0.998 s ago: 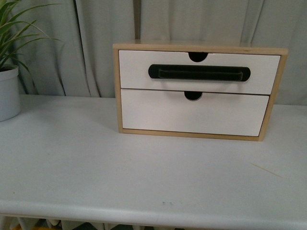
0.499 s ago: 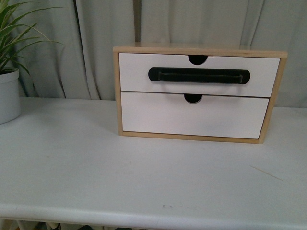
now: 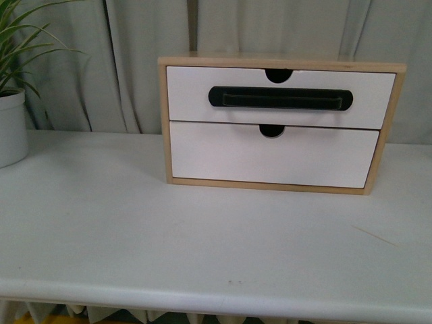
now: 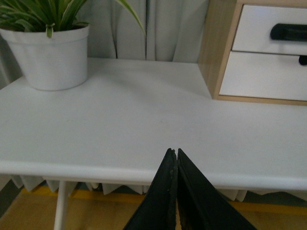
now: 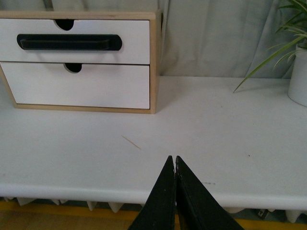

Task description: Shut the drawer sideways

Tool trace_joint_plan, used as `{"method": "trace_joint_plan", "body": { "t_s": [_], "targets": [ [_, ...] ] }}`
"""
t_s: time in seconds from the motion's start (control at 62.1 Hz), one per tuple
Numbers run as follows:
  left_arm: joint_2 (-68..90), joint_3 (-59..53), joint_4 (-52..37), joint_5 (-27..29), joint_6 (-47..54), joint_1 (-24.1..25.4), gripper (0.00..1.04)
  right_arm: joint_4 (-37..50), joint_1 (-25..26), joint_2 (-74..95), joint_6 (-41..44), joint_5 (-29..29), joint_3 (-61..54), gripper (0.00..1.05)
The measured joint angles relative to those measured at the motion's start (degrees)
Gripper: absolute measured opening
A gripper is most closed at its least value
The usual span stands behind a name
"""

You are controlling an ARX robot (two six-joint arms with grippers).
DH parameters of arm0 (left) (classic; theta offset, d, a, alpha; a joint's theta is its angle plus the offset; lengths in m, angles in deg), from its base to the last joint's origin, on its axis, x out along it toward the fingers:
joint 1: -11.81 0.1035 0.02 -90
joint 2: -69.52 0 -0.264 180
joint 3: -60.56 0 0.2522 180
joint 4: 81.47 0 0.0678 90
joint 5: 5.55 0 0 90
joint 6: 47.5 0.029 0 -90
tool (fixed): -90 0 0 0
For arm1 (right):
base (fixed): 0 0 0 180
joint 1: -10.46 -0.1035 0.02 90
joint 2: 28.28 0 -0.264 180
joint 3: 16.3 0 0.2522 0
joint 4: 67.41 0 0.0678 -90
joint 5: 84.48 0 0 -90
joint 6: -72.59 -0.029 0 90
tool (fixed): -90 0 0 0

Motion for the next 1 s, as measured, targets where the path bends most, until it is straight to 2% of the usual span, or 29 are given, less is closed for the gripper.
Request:
{"method": "trace_joint_plan", "body": {
  "t_s": [0.08, 0.338, 0.386, 0.611, 0.66, 0.869, 0.901, 0.998],
  "targets": [
    [-4.9, 0.0, 3.7, -0.1, 0.0, 0.0, 0.04, 0.0, 0.0, -1.1, 0.0, 0.0, -1.7, 0.01],
    [-5.4, 0.0, 4.0, -0.1, 0.0, 0.0, 0.04, 0.0, 0.0, -1.2, 0.0, 0.0, -1.7, 0.01],
    [-5.4, 0.0, 4.0, -0.1, 0.0, 0.0, 0.09, 0.0, 0.0, -1.2, 0.0, 0.0, -1.7, 0.01],
    [-5.4, 0.0, 4.0, -0.1, 0.0, 0.0, 0.50, 0.0, 0.0, -1.2, 0.0, 0.0, -1.7, 0.40],
    [-5.4, 0.0, 4.0, -0.1, 0.0, 0.0, 0.61, 0.0, 0.0, -1.2, 0.0, 0.0, -1.7, 0.53],
    [-5.4, 0.0, 4.0, -0.1, 0.0, 0.0, 1.00, 0.0, 0.0, -1.2, 0.0, 0.0, -1.7, 0.92],
    [-5.4, 0.0, 4.0, -0.1, 0.1, 0.0, 1.00, 0.0, 0.0, -1.2, 0.0, 0.0, -1.7, 0.98],
    [-5.4, 0.0, 4.0, -0.1, 0.1, 0.0, 0.99, 0.0, 0.0, -1.2, -0.1, 0.0, -1.7, 0.95]
  ]
}}
